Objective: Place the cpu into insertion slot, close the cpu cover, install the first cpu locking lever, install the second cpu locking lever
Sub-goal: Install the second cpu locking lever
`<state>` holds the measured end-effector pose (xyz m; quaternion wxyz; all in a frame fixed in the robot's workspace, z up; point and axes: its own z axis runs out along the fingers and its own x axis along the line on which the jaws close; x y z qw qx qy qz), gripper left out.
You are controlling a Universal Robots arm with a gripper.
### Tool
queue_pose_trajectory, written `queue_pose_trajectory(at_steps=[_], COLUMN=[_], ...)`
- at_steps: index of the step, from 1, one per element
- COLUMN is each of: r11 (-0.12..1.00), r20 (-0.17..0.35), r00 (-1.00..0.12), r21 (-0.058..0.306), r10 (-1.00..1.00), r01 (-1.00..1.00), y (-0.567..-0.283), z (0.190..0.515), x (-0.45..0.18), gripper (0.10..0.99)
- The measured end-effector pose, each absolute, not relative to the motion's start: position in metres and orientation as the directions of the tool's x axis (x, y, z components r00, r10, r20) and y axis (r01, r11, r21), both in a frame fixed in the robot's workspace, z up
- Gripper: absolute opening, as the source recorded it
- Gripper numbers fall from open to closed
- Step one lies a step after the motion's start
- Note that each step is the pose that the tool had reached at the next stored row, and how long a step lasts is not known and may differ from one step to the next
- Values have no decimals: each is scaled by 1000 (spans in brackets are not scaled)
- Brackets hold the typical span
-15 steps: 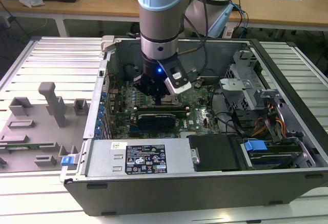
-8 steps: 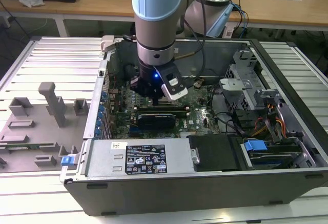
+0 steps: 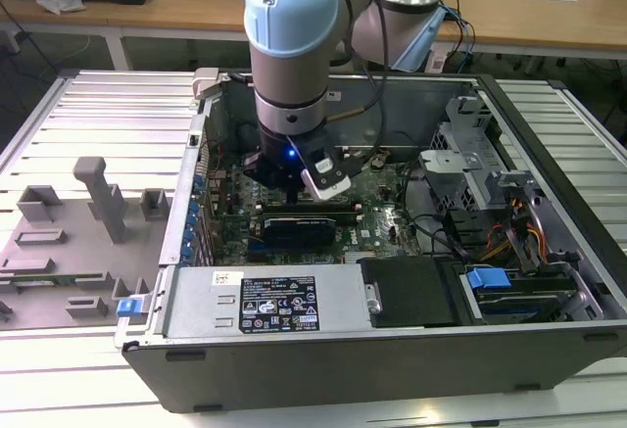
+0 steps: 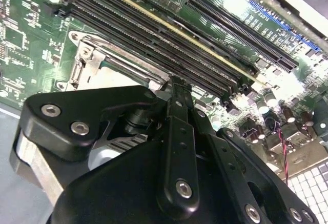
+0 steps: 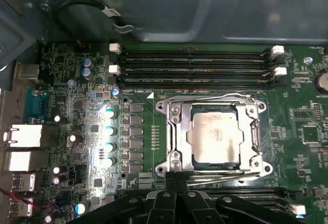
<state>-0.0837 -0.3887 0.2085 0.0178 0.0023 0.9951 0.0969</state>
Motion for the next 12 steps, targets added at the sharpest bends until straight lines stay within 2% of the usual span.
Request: queue_pose_trajectory(at_steps=[12], r11=[979], r20=[-35], r00=[-999], r21=[206], r10=[8], r01=[1], y=[-386], z=[201], x=[-91], gripper=[106])
